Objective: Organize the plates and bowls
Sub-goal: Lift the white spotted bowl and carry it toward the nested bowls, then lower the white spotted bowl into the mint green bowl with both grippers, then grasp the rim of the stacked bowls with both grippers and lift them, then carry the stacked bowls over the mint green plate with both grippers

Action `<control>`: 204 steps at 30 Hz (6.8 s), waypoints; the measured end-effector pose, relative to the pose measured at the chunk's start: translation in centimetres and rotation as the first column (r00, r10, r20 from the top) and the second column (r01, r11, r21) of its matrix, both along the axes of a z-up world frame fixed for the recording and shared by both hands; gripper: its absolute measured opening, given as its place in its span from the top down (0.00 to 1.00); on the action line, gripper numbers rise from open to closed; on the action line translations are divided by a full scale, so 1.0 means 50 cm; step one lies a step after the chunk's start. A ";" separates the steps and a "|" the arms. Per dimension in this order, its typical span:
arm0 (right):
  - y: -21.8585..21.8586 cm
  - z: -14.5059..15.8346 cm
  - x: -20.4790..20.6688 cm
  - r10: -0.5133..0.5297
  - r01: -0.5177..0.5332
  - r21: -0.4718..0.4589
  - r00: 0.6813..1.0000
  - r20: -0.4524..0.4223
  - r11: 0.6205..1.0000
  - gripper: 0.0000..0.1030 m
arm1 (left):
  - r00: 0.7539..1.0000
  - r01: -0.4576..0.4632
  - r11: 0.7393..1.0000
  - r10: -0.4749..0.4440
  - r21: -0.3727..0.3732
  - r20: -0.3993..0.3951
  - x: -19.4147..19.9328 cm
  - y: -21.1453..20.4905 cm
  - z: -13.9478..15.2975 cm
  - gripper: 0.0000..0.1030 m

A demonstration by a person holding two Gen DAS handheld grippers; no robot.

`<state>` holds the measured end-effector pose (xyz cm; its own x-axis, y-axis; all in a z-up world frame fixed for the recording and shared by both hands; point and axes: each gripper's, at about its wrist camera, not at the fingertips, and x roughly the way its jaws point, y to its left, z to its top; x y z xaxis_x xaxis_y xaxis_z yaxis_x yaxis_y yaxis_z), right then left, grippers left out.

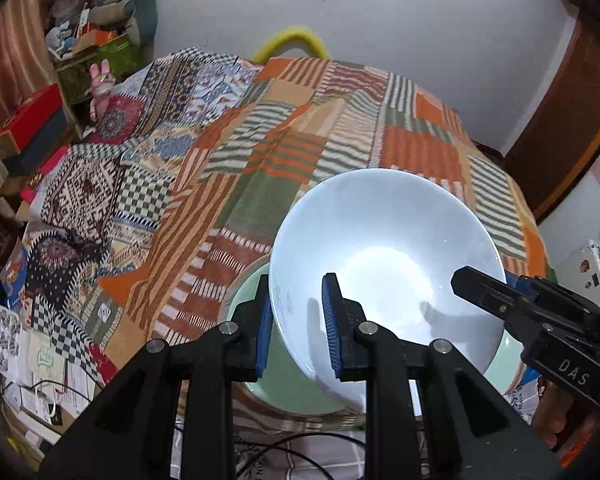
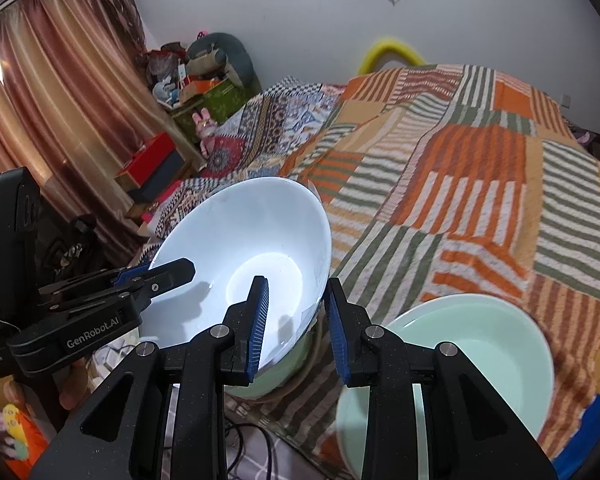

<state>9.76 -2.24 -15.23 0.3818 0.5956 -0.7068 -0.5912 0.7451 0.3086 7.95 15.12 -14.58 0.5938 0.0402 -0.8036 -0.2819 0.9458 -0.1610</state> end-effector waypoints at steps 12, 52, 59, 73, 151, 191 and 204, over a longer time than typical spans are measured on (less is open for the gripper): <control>0.047 -0.069 0.003 0.032 -0.038 -0.059 0.996 -0.086 0.998 0.74 | 0.994 -0.052 0.998 0.047 -0.047 -0.099 -0.003 0.049 -0.094 0.78; 0.089 -0.108 -0.022 0.085 -0.097 -0.158 0.993 -0.079 0.983 0.74 | 0.981 -0.086 0.995 0.077 -0.048 -0.177 -0.016 0.068 -0.163 0.77; 0.069 -0.078 -0.024 0.067 -0.070 -0.133 0.997 -0.028 0.989 0.67 | 0.991 -0.069 0.995 0.061 -0.066 -0.117 -0.028 0.061 -0.116 0.76; 0.052 -0.089 -0.012 0.029 -0.033 -0.154 0.999 -0.029 0.988 0.55 | 0.987 -0.123 0.986 0.110 -0.109 -0.117 -0.055 0.098 -0.134 0.58; 0.034 -0.015 -0.033 -0.011 0.010 -0.076 1.000 -0.024 0.997 0.68 | 0.997 -0.051 0.994 0.057 -0.099 0.057 -0.070 0.012 -0.020 0.66; -0.235 0.073 -0.073 -0.263 0.263 0.008 0.962 0.077 0.965 0.68 | 0.970 0.218 0.974 -0.210 -0.056 0.119 -0.010 -0.254 0.059 0.66; -0.284 0.043 -0.064 -0.318 0.319 -0.017 0.947 0.032 0.948 0.68 | 0.964 0.264 0.962 -0.260 -0.068 0.055 0.030 -0.305 0.017 0.66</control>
